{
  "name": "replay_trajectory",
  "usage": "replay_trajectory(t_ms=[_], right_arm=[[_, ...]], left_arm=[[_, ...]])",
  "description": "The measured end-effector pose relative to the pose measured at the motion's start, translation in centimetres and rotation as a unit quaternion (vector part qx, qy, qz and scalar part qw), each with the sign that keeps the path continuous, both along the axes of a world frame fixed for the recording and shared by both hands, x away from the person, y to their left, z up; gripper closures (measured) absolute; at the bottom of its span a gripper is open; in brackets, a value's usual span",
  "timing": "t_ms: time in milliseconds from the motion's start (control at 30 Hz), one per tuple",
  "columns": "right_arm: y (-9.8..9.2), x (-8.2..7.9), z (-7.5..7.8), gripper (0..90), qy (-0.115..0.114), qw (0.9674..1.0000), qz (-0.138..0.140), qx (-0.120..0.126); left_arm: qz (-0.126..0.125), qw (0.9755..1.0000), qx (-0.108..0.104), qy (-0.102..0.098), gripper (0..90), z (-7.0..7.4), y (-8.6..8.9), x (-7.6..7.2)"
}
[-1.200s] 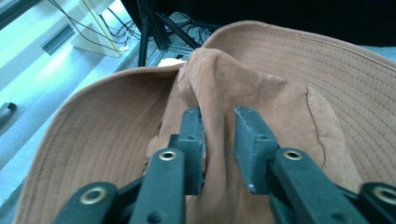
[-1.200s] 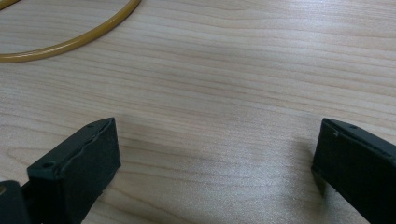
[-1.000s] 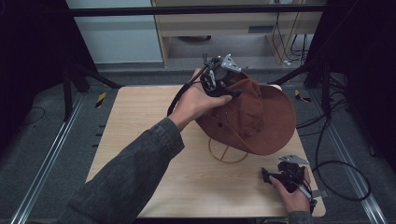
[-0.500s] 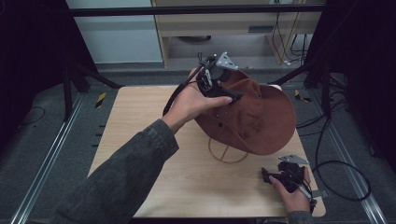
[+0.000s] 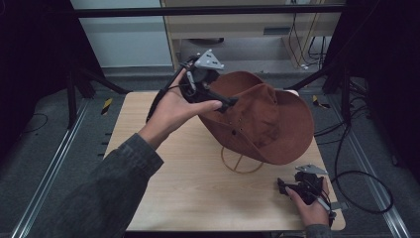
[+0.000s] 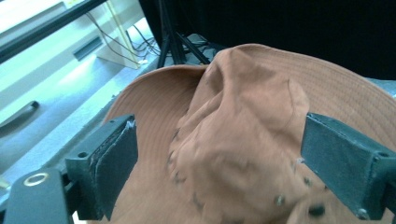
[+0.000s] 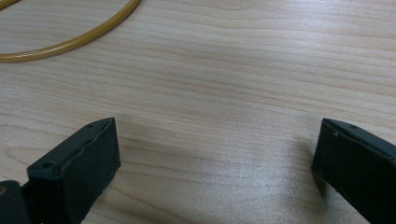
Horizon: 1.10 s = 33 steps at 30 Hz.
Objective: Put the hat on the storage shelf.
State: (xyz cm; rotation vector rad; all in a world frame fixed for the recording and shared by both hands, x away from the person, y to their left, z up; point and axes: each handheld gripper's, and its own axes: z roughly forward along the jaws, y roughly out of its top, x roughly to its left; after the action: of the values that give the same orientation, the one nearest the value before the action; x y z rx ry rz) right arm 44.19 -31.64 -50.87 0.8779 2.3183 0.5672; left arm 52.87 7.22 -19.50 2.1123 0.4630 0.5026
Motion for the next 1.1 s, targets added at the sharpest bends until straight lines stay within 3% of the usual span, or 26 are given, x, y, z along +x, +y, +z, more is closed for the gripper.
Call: replay_trajectory(t_ms=[233, 367, 600, 700, 1100], right_arm=[[0.0, 0.0, 0.0, 0.8, 0.0, 1.0, 0.0, 0.0], [0.0, 0.0, 0.0, 0.8, 0.0, 1.0, 0.0, 0.0], [0.0, 0.0, 0.0, 0.8, 0.0, 1.0, 0.0, -0.001], [0.0, 0.0, 0.0, 0.8, -0.002, 1.0, 0.0, -0.001], [0.0, 0.0, 0.0, 0.8, -0.002, 1.0, 0.0, -0.001]], left_arm=[[0.018, 0.9998, -0.009, -0.01, 9.8, -0.4, 4.1, -1.4], [0.025, 0.9996, -0.009, -0.013, 8.1, -1.2, 6.2, -2.2], [0.045, 0.9985, -0.03, -0.011, 4.2, -3.2, 9.8, -3.9], [0.048, 0.9983, -0.034, -0.004, 4.3, -4.6, 10.8, -4.3], [0.085, 0.996, -0.018, 0.023, 4.2, -10.1, 15.0, -4.8]])
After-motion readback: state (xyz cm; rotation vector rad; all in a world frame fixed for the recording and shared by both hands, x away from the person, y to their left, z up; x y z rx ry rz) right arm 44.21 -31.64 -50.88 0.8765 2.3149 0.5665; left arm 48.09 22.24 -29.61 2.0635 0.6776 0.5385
